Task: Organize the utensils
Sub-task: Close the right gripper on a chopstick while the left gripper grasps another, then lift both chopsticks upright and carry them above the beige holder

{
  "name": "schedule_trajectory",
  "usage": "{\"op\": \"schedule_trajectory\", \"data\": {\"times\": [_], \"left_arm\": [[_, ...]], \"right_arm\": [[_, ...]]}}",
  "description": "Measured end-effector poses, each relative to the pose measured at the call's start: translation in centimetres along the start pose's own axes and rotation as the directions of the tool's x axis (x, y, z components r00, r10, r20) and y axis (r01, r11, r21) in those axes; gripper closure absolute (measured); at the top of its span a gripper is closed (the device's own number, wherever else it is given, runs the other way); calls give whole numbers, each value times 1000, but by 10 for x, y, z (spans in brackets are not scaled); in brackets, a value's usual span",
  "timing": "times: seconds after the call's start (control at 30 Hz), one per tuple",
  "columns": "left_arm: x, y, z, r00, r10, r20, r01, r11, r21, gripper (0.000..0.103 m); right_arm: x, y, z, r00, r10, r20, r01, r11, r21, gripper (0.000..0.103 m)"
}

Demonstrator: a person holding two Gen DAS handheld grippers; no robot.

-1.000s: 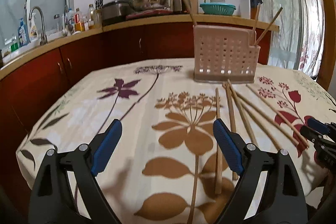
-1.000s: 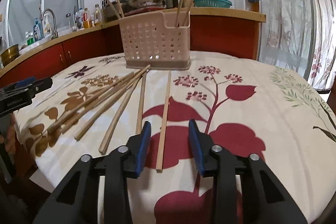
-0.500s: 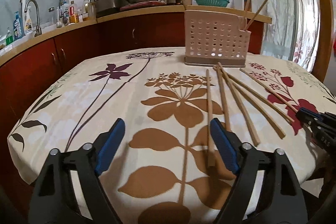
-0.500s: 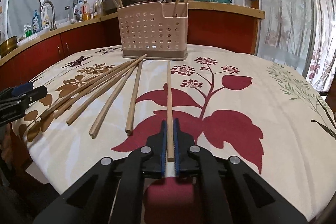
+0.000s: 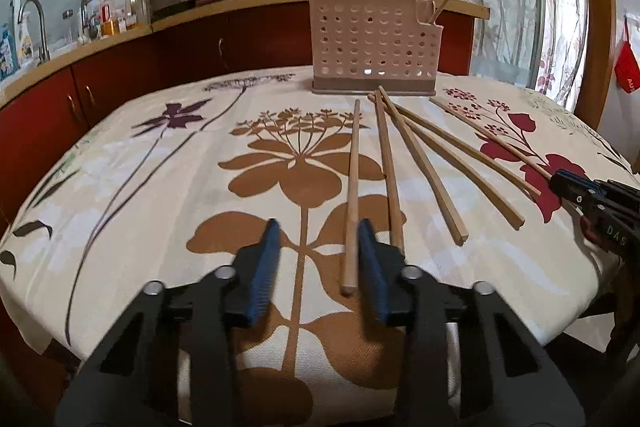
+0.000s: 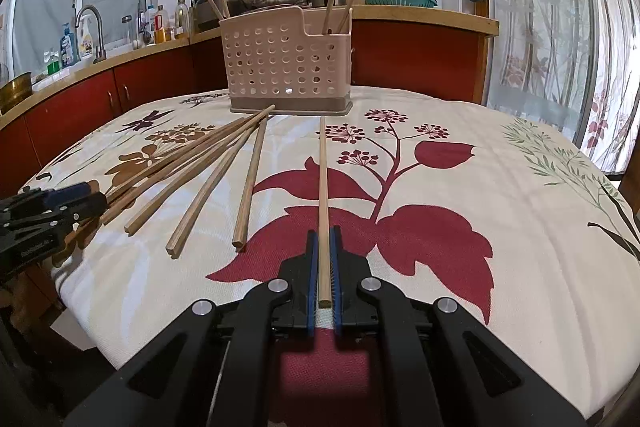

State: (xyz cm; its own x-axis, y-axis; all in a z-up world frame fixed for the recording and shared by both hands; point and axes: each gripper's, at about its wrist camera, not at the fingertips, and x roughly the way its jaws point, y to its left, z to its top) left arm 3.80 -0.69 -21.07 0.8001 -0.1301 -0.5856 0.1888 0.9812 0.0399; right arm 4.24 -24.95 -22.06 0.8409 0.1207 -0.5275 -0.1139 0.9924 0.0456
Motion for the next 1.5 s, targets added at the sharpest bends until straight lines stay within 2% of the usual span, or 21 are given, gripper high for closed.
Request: {"op": "schedule_trajectory", "data": {"times": [0.07,0.23,0.37,0.63,0.9,1.3,1.5], "left_arm": [[0,1,-1,1000,-18,-2,18,1000,-9,79],[-1,-5,-2,999,-32,2,32,999,15,92],[-2,-8,-3,999,-39,1,39,999,29,96],[-18,-12,8,998,-14,66,10,998,60,96],[-36,-6,29,992,-9,128,4,999,39,96],[-79,8,71,967,-8,253,8,1000,4,96],[-96,18,89,958,-14,287,24,999,-31,96]], "right_arm": [[0,0,0,1000,0,1,0,1000,0,96],[-1,-2,0,1000,4,4,-4,1000,3,96],[-1,-2,0,1000,5,2,-5,1000,2,96],[-17,-1,12,999,11,53,-11,1000,5,97],[-43,-1,35,991,1,135,-1,1000,1,97],[-77,-8,69,970,-9,244,3,1000,22,97],[-94,-11,86,955,-10,298,3,1000,26,97]]}}
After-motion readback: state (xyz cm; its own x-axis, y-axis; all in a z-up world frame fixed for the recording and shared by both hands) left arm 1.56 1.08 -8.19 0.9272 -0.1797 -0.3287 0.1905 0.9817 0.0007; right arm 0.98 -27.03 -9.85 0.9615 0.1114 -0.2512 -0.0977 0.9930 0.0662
